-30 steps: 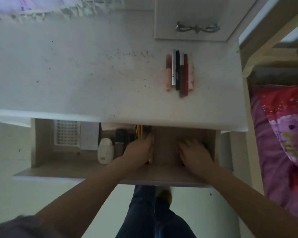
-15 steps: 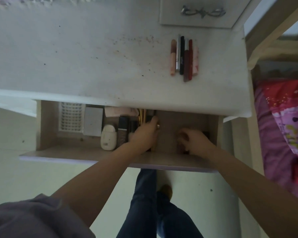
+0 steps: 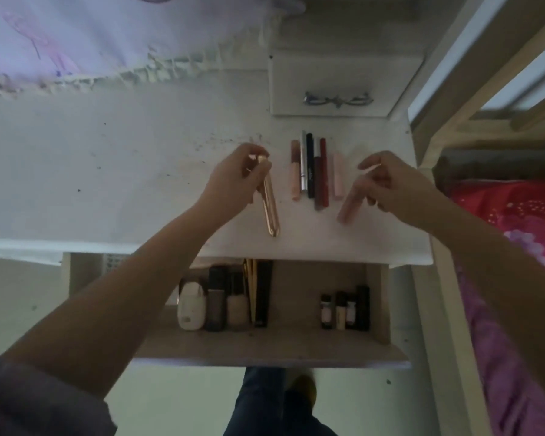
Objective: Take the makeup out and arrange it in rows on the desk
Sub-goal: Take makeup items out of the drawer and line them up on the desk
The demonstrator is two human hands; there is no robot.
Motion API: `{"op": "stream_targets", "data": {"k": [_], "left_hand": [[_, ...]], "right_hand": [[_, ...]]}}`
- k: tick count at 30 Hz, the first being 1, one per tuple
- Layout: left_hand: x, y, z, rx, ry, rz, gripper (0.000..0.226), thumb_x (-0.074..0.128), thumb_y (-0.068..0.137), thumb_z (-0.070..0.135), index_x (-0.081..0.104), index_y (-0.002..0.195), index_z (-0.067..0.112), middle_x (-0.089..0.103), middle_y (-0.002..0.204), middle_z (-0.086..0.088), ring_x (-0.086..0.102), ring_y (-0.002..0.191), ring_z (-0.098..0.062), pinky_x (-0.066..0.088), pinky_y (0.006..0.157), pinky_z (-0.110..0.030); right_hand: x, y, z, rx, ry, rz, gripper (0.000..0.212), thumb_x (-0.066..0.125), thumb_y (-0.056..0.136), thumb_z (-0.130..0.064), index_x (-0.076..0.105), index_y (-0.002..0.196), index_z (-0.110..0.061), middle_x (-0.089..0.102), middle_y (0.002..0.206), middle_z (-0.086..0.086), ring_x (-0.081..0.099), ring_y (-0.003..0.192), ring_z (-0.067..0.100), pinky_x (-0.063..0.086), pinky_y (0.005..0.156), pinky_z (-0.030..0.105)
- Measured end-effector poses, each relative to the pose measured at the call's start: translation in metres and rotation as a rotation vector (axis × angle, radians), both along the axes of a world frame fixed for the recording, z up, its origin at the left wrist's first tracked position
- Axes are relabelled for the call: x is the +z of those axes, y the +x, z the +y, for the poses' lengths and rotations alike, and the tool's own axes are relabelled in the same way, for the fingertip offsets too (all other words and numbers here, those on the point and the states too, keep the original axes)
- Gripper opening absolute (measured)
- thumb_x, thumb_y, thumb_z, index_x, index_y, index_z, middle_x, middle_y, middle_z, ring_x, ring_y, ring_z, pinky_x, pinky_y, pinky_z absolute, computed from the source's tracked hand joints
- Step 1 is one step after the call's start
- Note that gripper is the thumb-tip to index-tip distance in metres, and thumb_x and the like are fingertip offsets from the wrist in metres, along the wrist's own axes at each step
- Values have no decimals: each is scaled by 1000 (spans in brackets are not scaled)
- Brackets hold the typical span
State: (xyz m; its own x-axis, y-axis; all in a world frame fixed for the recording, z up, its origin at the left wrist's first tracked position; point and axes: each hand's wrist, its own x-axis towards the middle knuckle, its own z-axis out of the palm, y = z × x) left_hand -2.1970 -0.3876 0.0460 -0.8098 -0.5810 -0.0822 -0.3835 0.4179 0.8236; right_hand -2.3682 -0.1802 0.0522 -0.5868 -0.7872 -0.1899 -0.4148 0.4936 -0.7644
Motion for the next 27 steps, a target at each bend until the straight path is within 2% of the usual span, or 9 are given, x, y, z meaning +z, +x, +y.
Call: {"op": "stream_targets", "data": {"k": [3,6,9,13,16,19,22,24,27], "left_hand": [[-11,-43,-22,34,-13,-73,21,48,96,28,54,112,15,62,82,2,60,60,-2,44,48,-10],[-26,-68,-28,46,-60,-137,26,48,96,30,56,114,13,62,99,-5,62,80,-18,52,71,-27],[-32,-79,-25,69,-36,-147,28,48,96,31,56,118,16,61,103,-3,62,82,-17,54,75,-31],[-26,-72,-15,53,-26,-132,35,47,96,31,47,129,18,55,109,-3,62,85,-18,55,74,-30],[-21,-35,-2,68,8,-43,27,46,97,23,48,123,21,56,99,3,61,75,-11,51,58,-22],[-31,38,31,30,-25,53,13,43,95,21,52,99,29,54,75,13,55,63,-4,47,56,-18],[-61,108,79,-78,-1,-106,13,47,94,19,57,95,27,50,64,14,52,58,-1,38,51,-11],[-88,130,102,-139,13,-327,20,47,95,16,59,109,23,57,79,11,55,67,-3,37,55,-11],[-118,122,113,-112,32,-524,37,42,97,18,44,134,14,62,100,-9,59,80,-22,49,73,-33]], "right_hand": [[-12,-42,-25,-99,51,26,15,56,92,-27,57,98,-14,61,69,-4,54,49,-2,44,50,19],[-32,-57,-40,-89,105,99,20,53,94,-27,64,102,-13,64,85,5,57,67,13,46,60,24],[-44,-51,-48,-85,61,177,19,53,94,-25,66,106,-17,59,97,0,53,79,12,42,73,26],[-42,-33,-50,-173,22,248,23,53,94,-23,60,115,-17,50,106,-2,51,81,8,37,74,11],[-26,-2,-28,-189,-85,311,18,51,94,-23,61,107,-14,53,94,-4,48,67,-1,34,66,-1],[-24,60,13,38,-209,280,22,44,94,-26,61,95,-13,53,74,-11,50,63,-1,38,64,1],[-65,122,55,249,33,224,25,45,94,-25,65,101,-12,63,87,-4,59,74,6,42,70,11],[-98,142,69,251,306,171,28,42,98,-26,57,120,-16,58,116,2,61,90,20,46,76,24],[-130,145,66,191,496,165,35,39,100,-28,46,131,-14,46,133,8,58,99,26,49,80,33]]}}
